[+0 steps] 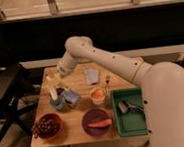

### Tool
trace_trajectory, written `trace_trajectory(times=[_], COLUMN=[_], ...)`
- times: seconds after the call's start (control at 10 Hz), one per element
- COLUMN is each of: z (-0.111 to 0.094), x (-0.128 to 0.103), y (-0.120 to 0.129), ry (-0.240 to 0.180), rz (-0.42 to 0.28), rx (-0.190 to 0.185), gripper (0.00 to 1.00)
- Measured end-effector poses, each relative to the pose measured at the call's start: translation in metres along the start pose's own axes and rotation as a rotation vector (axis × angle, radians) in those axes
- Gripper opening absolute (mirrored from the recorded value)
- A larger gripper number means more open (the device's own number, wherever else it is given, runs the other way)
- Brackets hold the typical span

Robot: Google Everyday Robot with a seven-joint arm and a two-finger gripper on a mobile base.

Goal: Place banana in plastic cup

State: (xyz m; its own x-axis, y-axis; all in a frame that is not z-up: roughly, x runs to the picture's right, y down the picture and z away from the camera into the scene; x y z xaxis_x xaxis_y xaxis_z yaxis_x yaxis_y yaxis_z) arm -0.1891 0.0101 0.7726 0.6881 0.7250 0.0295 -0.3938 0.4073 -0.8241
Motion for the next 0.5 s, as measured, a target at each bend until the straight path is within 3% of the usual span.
trace_trajectory(times=[0.2, 0.5], z=[0.022, 0.036], x=[0.006, 0.022], y=[0.018, 0.015], ry=[0.015, 0.007], rz=[0.025, 0.091], rx=[-0.024, -0.02], gripper=[0.0, 0.0])
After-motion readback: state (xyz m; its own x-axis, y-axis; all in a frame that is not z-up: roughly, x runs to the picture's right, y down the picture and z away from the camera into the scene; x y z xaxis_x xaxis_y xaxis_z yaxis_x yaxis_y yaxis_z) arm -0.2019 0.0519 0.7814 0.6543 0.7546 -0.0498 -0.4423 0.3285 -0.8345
